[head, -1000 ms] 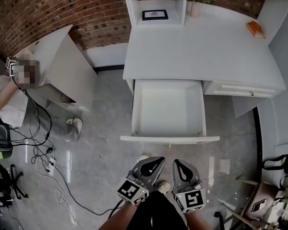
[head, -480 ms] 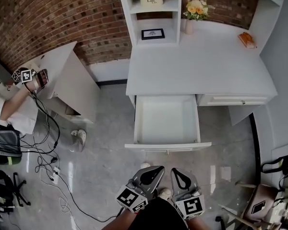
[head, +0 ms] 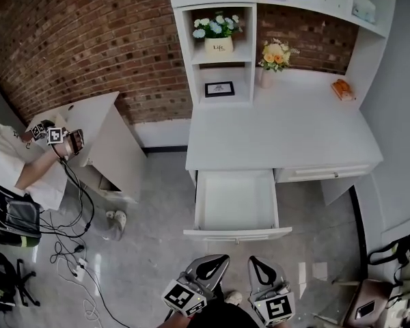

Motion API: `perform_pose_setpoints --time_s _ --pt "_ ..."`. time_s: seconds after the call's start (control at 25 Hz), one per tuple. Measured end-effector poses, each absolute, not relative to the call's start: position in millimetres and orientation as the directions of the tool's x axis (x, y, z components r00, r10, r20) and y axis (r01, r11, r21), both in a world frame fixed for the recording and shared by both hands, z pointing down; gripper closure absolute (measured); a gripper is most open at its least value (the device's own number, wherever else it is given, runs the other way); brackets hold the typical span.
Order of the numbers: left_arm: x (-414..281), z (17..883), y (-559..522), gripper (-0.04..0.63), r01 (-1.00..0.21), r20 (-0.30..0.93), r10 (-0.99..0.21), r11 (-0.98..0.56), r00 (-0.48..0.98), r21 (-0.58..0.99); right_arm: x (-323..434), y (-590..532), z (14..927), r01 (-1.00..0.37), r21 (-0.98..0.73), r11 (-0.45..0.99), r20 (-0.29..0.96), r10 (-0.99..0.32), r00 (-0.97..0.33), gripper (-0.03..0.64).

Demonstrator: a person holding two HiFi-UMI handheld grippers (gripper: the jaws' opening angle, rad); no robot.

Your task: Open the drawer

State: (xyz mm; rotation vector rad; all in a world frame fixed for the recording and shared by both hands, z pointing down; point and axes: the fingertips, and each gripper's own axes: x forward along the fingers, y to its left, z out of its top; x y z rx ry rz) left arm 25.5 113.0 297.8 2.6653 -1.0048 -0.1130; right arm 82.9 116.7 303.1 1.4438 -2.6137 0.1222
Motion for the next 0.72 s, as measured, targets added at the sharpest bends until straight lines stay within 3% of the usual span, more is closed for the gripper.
perform_pose_setpoints --time_s 0.32,0.72 --pt "5.0 269.8 108.1 0.594 -0.671 0.015 -0.695 -0.688 0.719 0.276 96.2 113.7 254.1 -0.85 0.021 0.527 0.196 -0.835 -0.513 0.614" --pt "-19.3 217.5 100.0 0.594 -0.695 -0.052 -0.722 -0.68 0.689 0.231 94.1 116.1 212.1 -0.87 0.004 0.493 0.099 -0.866 -0.49 0.615"
